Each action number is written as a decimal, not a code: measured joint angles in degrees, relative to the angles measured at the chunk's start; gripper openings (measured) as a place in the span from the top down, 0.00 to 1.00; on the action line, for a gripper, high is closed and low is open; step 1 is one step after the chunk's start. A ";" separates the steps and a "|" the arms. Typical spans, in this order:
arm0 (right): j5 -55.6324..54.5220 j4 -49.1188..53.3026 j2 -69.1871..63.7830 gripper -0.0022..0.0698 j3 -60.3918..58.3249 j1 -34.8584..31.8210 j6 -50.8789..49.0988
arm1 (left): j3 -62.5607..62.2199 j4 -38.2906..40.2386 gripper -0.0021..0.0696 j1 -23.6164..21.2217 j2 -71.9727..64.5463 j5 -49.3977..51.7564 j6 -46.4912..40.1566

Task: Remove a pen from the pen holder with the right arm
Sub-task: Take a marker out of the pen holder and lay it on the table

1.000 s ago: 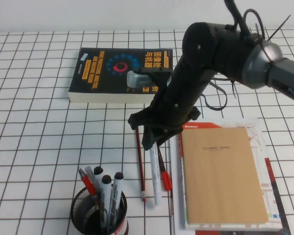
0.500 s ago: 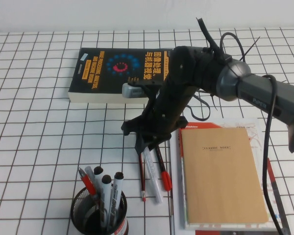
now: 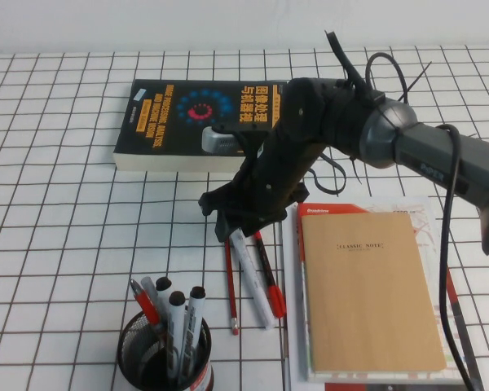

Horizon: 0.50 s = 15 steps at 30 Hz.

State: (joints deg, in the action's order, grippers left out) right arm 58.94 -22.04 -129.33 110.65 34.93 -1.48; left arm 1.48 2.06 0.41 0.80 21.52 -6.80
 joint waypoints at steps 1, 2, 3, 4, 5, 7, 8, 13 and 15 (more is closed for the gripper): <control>0.00 0.26 0.60 0.54 -0.27 0.11 0.00 | 0.00 0.00 0.98 0.00 0.00 0.00 0.00; -0.13 0.42 1.64 0.55 -0.91 0.24 0.00 | 0.00 0.00 0.98 0.00 0.00 0.00 0.00; -0.61 0.67 3.17 0.58 -2.02 0.38 0.00 | 0.00 0.00 0.98 0.00 0.00 0.00 0.00; -1.25 0.93 4.69 0.61 -3.32 0.64 0.00 | 0.00 0.00 0.98 0.00 0.00 0.00 0.00; -2.30 1.05 6.96 0.64 -5.39 0.91 0.00 | 0.00 0.00 0.98 0.00 0.00 0.00 0.00; -5.15 1.32 12.33 0.74 -10.75 1.31 0.00 | 0.00 0.00 0.98 0.00 0.00 0.00 0.00; -6.65 1.42 14.65 0.78 -13.24 1.42 0.25 | 0.00 0.00 0.98 0.00 0.00 0.00 0.00; -10.18 3.79 28.62 0.96 -27.28 1.42 1.09 | 0.00 0.00 0.98 0.00 0.00 0.00 0.00; -10.59 5.14 33.33 0.97 -32.09 1.42 1.09 | 0.00 0.00 0.98 0.00 0.00 0.00 0.00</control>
State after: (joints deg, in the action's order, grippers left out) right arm 48.36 -16.90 -95.99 78.56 36.35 -0.38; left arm 1.48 2.06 0.41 0.80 21.52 -6.80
